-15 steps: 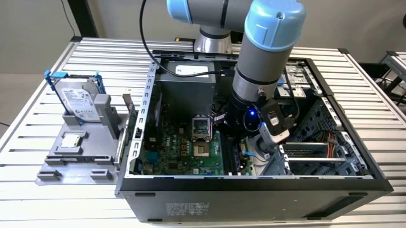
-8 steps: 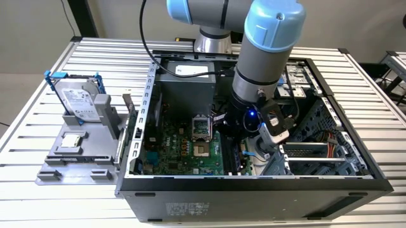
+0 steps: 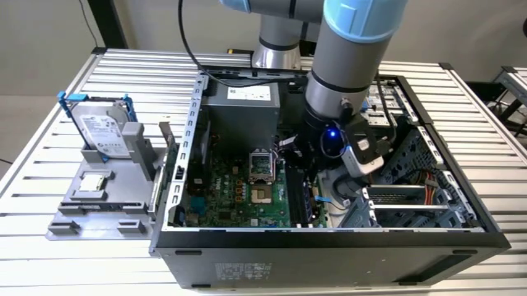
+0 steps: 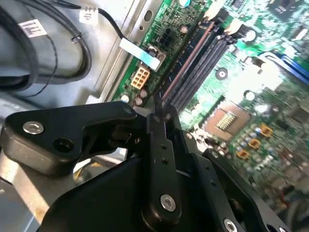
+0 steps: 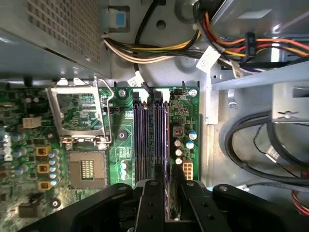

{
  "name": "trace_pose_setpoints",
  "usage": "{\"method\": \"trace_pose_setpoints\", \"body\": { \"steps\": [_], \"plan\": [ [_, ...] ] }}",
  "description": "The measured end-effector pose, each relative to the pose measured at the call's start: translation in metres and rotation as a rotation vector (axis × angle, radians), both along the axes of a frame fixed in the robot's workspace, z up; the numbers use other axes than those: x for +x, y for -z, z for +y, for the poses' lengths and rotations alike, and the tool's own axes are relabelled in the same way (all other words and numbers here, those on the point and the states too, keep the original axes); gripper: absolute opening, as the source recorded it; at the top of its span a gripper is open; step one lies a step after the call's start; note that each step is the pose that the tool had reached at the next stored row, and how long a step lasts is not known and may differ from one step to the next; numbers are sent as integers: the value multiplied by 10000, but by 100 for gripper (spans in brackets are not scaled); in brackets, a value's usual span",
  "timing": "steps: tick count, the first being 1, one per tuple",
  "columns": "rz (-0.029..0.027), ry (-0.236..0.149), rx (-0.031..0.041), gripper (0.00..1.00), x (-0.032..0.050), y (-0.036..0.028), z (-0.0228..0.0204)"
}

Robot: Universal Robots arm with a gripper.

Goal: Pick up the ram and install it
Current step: 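Insert the ram into the slot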

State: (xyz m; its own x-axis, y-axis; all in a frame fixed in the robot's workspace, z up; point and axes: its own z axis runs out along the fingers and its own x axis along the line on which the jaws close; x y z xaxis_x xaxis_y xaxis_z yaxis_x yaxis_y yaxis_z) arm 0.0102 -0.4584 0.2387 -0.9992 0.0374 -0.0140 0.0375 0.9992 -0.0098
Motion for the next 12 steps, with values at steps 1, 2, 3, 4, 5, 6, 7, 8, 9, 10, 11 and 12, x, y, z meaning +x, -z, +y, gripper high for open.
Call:
{"method": "trace_pose_setpoints", "body": {
  "steps": [1, 2, 3, 4, 5, 6, 7, 8, 9, 10, 11, 12],
  "plan": [
    [0, 0, 1, 100, 0, -45, 0],
    [0, 0, 1, 100, 0, -78, 0],
    [-1, 0, 4, 100, 0, -87, 0],
    [-1, 0, 6, 100, 0, -86, 0],
    [-1, 0, 7, 100, 0, -87, 0],
    [-1, 0, 8, 100, 0, -86, 0],
    [-1, 0, 8, 100, 0, -87, 0],
    [-1, 0, 7, 0, 0, -87, 0],
    [0, 0, 8, 0, 0, -87, 0],
    [0, 0, 8, 0, 0, -87, 0],
    [0, 0, 9, 0, 0, -87, 0],
    [0, 0, 10, 0, 0, -87, 0]
  ]
}}
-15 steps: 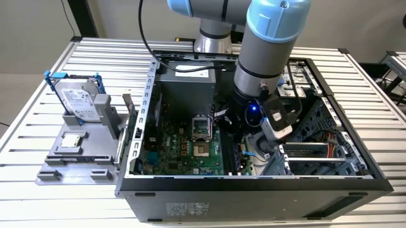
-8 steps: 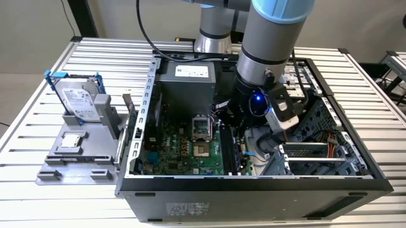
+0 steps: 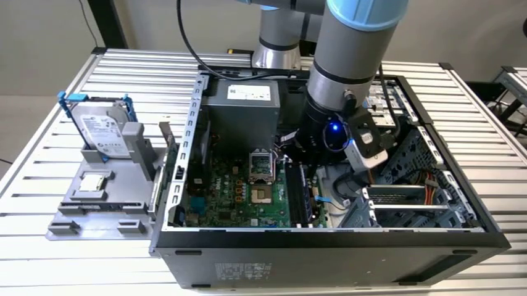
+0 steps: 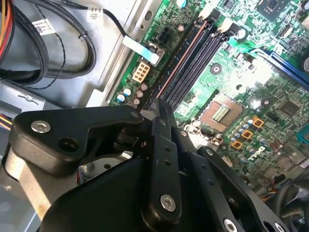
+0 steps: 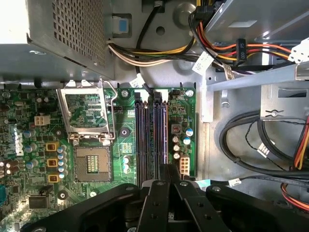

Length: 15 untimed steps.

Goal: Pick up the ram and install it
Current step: 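Insert the ram into the slot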

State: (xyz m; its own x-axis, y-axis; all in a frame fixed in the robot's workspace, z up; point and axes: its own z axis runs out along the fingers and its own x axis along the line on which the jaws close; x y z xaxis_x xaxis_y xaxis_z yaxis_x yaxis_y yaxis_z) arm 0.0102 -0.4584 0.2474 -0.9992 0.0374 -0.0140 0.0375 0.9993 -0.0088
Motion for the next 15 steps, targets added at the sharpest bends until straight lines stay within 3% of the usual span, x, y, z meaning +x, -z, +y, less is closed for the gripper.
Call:
{"method": "trace_pose_setpoints", "body": {
  "steps": [13, 14, 15],
  "plan": [
    [0, -2, 8, 0, 0, 0, 0],
    [1, -3, 19, 0, 0, -1, -1],
    [3, -4, 80, 0, 0, -1, -2]
  ]
}}
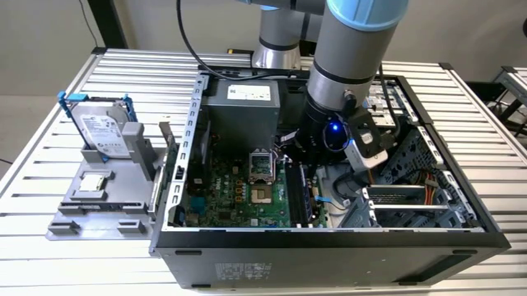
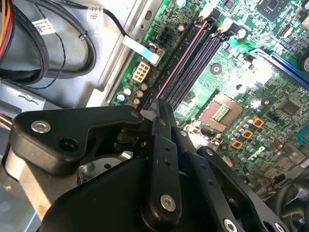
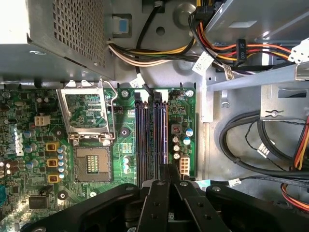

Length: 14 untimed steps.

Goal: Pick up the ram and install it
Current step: 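Insert the ram into the slot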

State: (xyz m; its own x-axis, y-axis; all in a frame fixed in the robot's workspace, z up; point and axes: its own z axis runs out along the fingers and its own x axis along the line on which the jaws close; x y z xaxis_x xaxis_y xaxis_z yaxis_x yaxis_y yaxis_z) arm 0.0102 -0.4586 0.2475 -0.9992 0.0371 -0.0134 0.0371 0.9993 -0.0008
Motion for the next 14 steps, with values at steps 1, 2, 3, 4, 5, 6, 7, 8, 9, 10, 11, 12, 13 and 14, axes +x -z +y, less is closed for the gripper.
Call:
{"method": "trace_pose_setpoints", "body": {
  "steps": [1, 2, 3, 4, 5, 6, 7, 8, 9, 10, 11, 12, 13, 14],
  "plan": [
    [4, -1, 81, 0, 1, 0, -1],
    [3, -7, 166, 0, 0, 1, 0],
    [4, -30, 187, 0, -1, 0, 0],
    [3, -85, 190, 0, 0, 1, 0],
    [5, -152, 191, 0, 0, 1, 0],
    [5, -231, 193, 0, 0, 1, 0],
    [6, -333, 192, 0, 0, 1, 0],
    [7, -461, 191, 0, 0, 1, 0],
    [9, -608, 192, 0, 0, 1, 0],
    [10, -758, 191, 0, 0, 1, 0],
    [12, -910, 191, 0, 0, 1, 0],
    [14, -1078, 192, 0, 0, 1, 0],
    [15, -1252, 191, 0, 0, 1, 0],
    [17, -1438, 192, 0, 0, 1, 0]
  ]
}}
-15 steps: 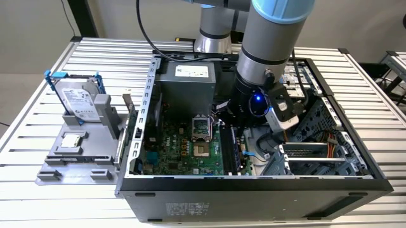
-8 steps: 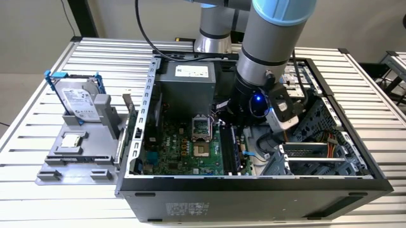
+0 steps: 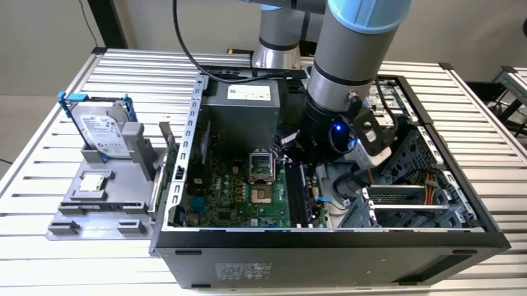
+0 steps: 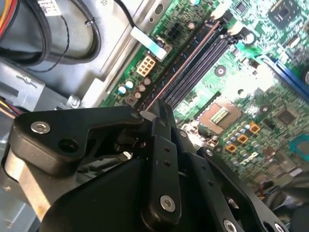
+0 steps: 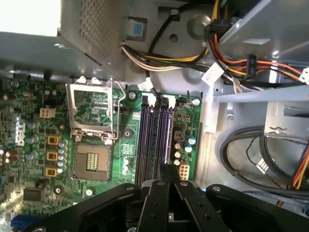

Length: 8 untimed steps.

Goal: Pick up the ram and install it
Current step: 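Insert the ram into the slot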

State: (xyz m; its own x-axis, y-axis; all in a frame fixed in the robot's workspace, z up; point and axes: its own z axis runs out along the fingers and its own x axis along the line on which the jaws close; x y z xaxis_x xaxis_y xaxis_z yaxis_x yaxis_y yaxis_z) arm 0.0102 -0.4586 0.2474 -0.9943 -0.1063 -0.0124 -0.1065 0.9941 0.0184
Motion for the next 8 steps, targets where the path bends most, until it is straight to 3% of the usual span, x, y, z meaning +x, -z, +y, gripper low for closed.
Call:
{"method": "trace_pose_setpoints", "body": {
  "steps": [3, 8],
  "plan": [
    [0, -549, -1, 0, 0, 0, 0],
    [0, -1148, 0, 0, 0, 0, 0]
  ]
}}
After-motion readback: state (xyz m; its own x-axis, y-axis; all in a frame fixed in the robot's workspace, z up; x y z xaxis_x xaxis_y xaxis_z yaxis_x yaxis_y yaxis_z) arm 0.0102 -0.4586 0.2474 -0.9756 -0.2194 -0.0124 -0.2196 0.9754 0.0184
